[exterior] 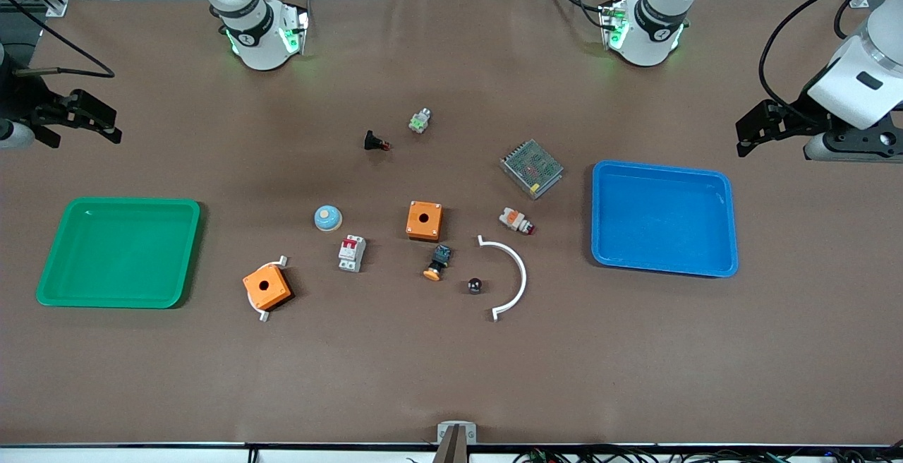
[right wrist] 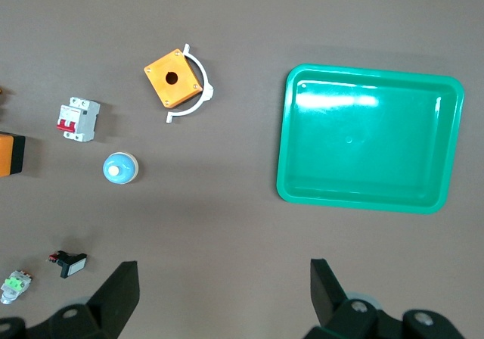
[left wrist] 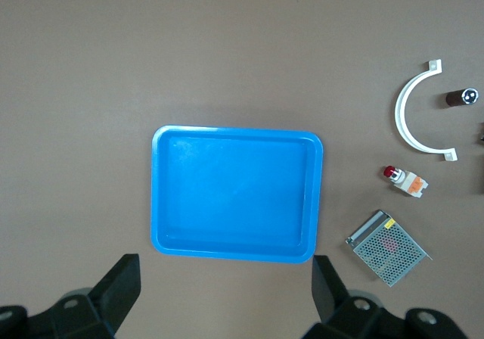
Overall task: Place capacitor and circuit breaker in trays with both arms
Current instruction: 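Reach the right gripper to the breaker while the left gripper reaches the capacitor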
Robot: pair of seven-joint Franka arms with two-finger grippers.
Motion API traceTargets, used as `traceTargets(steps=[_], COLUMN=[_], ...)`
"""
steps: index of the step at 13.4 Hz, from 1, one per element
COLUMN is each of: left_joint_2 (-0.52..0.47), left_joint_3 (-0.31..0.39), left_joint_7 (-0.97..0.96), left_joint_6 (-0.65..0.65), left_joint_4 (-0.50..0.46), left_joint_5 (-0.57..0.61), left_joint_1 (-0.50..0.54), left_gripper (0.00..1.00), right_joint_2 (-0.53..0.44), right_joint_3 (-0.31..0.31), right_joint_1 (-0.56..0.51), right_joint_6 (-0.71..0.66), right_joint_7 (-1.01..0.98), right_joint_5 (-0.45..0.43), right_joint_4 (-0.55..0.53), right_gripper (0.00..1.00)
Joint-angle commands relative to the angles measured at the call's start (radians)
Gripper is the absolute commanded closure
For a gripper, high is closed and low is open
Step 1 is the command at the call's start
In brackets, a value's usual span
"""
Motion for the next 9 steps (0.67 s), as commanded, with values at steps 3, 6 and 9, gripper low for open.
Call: traceTargets(steps=[3, 6, 9], left_joint_2=[0.010, 0.057, 0.183], left_joint_3=[0.003, -0.008, -0.069], left_joint_7=[0.012, 0.012, 0.012], left_joint_6=[-0.030, -0.030, -0.001], left_joint_4=[0.019, 0.018, 0.027], left_joint_5=[-0.003, -0.008, -0.043], left_joint_1=[-0.004, -0.024, -0.044], left_gripper=[0.00, 0.00, 0.00], right_joint_2=[-0.014, -0.011, 0.005], right_joint_3=[-0.004, -0.006, -0.003], right_joint_1=[-0.002, 0.000, 0.033], right_joint_6=[0.014, 0.015, 0.040], right_joint_7=[-0.002, 0.007, 0.029], right_joint_5=[0.012, 0.041, 0.054], right_joint_4=[-0.013, -0.012, -0.012], right_gripper=[0.00, 0.00, 0.00])
